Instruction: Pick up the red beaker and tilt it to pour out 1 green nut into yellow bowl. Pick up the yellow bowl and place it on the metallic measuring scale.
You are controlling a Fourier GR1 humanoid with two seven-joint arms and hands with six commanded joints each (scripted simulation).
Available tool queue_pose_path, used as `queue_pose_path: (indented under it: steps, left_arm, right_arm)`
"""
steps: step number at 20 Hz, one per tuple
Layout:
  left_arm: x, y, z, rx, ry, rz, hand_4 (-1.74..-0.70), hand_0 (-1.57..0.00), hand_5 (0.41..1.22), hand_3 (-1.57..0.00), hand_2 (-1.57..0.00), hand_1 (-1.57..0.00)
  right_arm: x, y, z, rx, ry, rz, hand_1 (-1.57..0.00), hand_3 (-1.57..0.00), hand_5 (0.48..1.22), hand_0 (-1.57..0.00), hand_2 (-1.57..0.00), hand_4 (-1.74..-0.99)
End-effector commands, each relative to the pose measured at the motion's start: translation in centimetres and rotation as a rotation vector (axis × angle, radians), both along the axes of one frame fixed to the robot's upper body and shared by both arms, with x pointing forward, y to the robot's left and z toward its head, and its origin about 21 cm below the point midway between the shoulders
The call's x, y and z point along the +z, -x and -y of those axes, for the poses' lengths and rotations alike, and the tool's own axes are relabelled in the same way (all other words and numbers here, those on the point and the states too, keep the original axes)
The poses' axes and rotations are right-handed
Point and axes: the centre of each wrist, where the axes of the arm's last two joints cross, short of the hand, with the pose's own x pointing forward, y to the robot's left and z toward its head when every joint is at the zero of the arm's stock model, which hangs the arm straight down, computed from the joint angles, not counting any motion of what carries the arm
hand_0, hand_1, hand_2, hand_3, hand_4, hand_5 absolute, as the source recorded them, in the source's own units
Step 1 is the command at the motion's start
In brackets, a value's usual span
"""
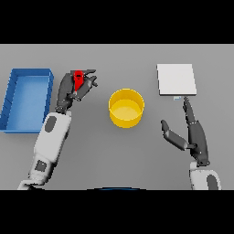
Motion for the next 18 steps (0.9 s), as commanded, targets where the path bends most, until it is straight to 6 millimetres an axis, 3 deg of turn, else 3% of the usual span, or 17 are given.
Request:
queue_pose_path:
  steps: [1,5,9,11,18]
  left_arm:
    - [0.9,0.0,0.2,-0.018,-0.048,0.015,-1.72,-1.55,1.114,-1.55,-1.56,-1.56]
    - [3.0,-0.2,0.9,-0.105,-0.291,-0.002,-1.73,-1.56,1.125,-1.56,-1.56,-1.56]
    - [4.0,-0.1,1.2,-0.138,-0.41,-0.009,-1.73,-1.56,1.111,-1.56,-1.56,-1.56]
    - [4.5,-0.2,1.6,-0.139,-0.474,-0.018,-1.73,-1.57,1.114,-1.56,-1.57,-1.57]
    - [6.1,-0.6,4.1,-0.194,-1.009,0.066,-1.74,-1.57,1.145,-1.57,-1.57,-1.57]
  right_arm:
    - [0.2,-0.1,0.0,0.007,0.002,0.014,0.0,0.0,0.658,0.0,0.0,-1.262]
    - [-0.1,0.3,-0.3,0.012,0.02,0.02,0.0,0.0,0.671,0.0,0.0,-1.256]
    - [0.2,0.3,0.3,0.006,0.031,0.005,0.0,0.0,0.678,0.0,0.0,-1.256]
    - [0.1,-0.1,-0.5,0.001,0.013,-0.007,0.0,0.0,0.68,0.0,0.0,-1.254]
    - [0.3,0.5,-0.7,0.02,0.007,0.0,0.0,0.0,0.694,0.0,0.0,-1.262]
